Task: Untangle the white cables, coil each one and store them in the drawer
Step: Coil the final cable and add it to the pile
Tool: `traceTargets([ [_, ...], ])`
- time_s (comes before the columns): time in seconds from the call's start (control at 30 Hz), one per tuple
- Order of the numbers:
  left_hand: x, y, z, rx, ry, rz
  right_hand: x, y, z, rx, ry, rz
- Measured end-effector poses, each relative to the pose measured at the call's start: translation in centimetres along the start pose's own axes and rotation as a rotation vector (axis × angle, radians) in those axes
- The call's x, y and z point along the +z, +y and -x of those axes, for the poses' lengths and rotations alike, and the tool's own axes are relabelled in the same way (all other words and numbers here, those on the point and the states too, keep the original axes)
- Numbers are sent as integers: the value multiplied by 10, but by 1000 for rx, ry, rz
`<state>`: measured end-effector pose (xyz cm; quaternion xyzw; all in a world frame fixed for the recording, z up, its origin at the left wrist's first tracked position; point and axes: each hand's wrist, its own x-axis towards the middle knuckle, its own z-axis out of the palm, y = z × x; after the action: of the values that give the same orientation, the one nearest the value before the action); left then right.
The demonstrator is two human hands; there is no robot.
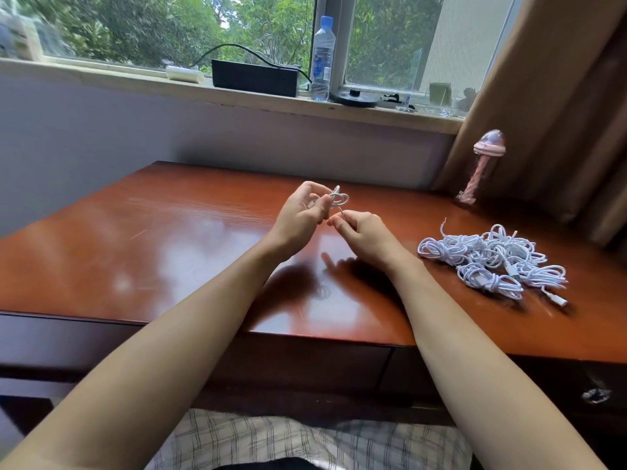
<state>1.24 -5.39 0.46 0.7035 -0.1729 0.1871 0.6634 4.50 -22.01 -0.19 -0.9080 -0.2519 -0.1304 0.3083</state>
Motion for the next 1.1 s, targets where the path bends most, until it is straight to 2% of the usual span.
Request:
traceTargets([
  [0.17,-3,-11,-7,21,131,-149,4,-9,2,-72,19,48],
  [0.27,-6,-15,-9,53,169,-156,6,-12,1,-142,89,106],
  [0.4,-10,-17,-11,11,262,-246,7,-20,2,-241,171,185],
  [0.6,-12,-21,-13,-124,241,-376,9,-31,7,-326,258,78],
  [0.73,-11,-20,-11,-75,249,-340,5,-32,9,-321,288,-82],
  [0.83,-13,-22,-9,-41,175,-400,4,-29,7,-347,249,-100],
  [0.93,-11,-23,-6,-42,22,-469,8,-24,3,-354,244,-53],
  [1.1,-3,-15,1,-73,-175,-282,5,-18,-1,-203,316,-304],
])
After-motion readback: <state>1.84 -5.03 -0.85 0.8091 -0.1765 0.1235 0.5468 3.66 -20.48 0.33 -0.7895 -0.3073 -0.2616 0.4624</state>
